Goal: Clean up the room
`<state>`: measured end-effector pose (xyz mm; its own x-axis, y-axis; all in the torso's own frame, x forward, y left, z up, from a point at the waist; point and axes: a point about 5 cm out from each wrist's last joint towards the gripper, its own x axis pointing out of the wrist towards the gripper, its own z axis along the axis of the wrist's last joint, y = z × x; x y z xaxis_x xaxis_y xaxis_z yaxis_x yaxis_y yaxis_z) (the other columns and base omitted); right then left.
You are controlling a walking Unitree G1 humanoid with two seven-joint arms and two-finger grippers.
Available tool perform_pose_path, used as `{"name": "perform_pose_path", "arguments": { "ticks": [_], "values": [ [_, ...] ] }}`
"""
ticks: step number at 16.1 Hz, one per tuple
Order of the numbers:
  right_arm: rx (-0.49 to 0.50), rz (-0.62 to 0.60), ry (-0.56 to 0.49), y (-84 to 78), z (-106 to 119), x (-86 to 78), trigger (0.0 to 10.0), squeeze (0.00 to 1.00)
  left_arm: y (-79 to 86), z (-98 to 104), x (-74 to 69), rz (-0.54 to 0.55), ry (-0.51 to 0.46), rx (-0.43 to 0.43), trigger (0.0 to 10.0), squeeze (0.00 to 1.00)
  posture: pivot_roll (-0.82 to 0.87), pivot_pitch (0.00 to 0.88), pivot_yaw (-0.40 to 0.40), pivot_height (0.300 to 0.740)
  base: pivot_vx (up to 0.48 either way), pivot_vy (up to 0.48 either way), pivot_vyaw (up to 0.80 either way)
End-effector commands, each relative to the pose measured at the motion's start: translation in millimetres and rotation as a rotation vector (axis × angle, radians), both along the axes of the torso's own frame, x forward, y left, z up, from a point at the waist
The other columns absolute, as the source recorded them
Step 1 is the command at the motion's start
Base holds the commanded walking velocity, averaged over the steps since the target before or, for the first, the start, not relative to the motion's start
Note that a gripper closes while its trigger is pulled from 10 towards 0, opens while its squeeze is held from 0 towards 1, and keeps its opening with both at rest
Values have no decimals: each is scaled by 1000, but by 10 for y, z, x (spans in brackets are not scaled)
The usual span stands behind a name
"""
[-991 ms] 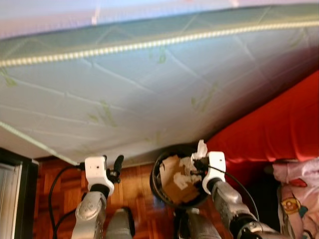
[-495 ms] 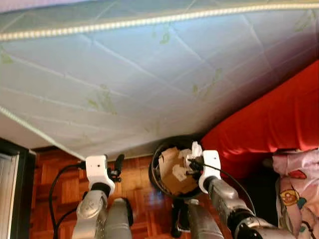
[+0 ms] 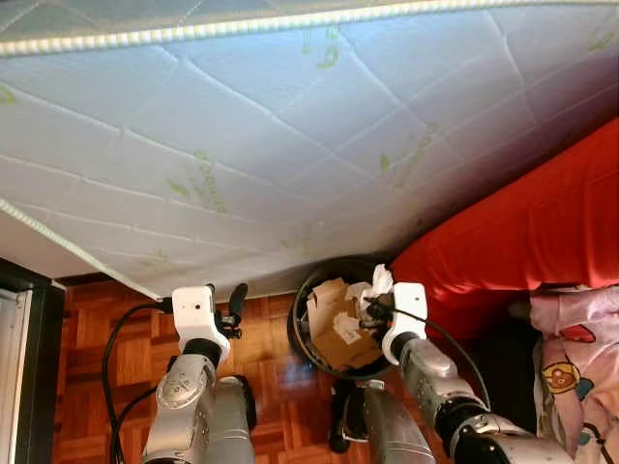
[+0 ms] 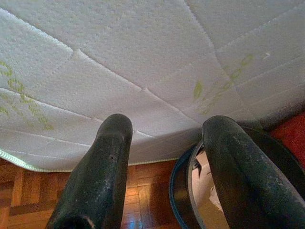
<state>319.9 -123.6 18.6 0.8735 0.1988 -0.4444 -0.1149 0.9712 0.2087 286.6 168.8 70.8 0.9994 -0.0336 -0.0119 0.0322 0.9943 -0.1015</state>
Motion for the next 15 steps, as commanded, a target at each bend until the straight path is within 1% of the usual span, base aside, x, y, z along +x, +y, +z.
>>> {"name": "perform_pose_path", "arguments": {
  "ticks": [1, 4, 6, 9, 11, 15],
  "values": [
    [5, -40, 35, -65, -112, -98, 10000, 0, -23, -86, -74, -2, 39, -5, 10000, 0, 209, 447, -75, 662, 0, 0, 0],
    [6, -91, -42, -170, -29, -44, 10000, 0, -23, -93, -110, -6, 43, -1, 10000, 0, 209, 448, -76, 662, 0, 0, 0],
    [26, -108, -62, -200, -27, -54, 10000, 0, -21, -94, -114, -2, 45, -2, 10000, 0, 207, 450, -75, 662, 0, 0, 0],
    [61, -139, -116, -226, 63, 9, 10000, 0, -37, -80, -103, -7, 40, -3, 10000, 0, 203, 448, -74, 662, 0, 0, 0],
    [24, -129, -96, -230, 49, 7, 10000, 0, -43, -87, -102, -11, 45, 1, 10000, 0, 202, 446, -73, 662, 0, 0, 0],
    [9, -66, -35, -145, -44, -57, 10000, 0, -50, -77, -101, -15, 44, 1, 10000, 0, 204, 448, -73, 662, 0, 0, 0]
  ]
}}
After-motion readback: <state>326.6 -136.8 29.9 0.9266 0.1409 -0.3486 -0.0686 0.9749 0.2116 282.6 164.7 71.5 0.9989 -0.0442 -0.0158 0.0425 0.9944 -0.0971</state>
